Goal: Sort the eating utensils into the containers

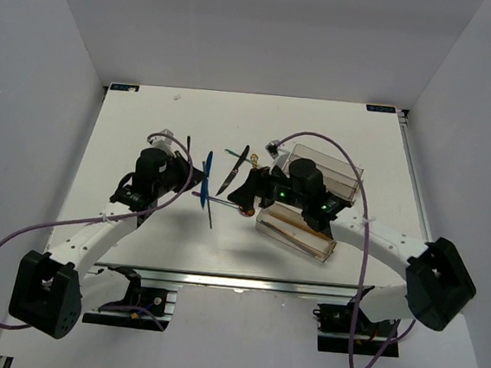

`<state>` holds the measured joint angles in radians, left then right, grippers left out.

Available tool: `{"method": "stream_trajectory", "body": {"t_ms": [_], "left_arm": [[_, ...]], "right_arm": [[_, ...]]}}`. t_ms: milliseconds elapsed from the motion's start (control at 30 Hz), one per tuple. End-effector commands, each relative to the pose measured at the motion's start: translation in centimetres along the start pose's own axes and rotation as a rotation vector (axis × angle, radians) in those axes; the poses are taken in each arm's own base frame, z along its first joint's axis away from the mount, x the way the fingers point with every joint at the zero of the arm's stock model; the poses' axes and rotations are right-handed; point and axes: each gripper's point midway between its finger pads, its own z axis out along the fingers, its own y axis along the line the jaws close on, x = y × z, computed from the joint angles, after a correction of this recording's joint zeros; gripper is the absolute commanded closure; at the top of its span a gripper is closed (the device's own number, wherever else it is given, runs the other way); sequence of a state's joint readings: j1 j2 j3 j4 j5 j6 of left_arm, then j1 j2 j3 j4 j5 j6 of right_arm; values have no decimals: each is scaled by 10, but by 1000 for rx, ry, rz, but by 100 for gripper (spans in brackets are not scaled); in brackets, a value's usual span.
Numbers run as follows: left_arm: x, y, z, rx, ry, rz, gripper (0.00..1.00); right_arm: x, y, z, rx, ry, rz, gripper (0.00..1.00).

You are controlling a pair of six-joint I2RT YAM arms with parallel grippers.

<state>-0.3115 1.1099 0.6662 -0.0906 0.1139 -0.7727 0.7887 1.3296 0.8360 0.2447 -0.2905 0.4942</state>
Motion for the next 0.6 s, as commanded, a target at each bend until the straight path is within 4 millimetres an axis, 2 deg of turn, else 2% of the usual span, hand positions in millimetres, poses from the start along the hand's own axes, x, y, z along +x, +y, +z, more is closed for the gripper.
{"method": "stream_trajectory", "body": {"t_ms": [0, 133, 200, 433, 533, 567], "left_arm": [[-2, -69, -20, 370, -3, 11, 100], [-4, -85, -35, 475, -32, 15, 100], [-6, -90, -40, 495, -41, 16, 100], [-1, -87, -36, 499, -30, -4, 100], [-1, -90, -38, 517, -32, -14, 100], [-1, -91, -39, 524, -32, -13, 100]], "right_arm": [[-28, 32, 17, -118, -77, 81, 13], [-19, 25, 38, -80, -40, 124, 16], [-17, 29, 42, -104, -33, 143, 18], [-23, 49, 53, -222, -33, 166, 26], [-24, 48, 60, -225, -30, 165, 38], [-24, 49, 61, -229, -32, 162, 51]]}}
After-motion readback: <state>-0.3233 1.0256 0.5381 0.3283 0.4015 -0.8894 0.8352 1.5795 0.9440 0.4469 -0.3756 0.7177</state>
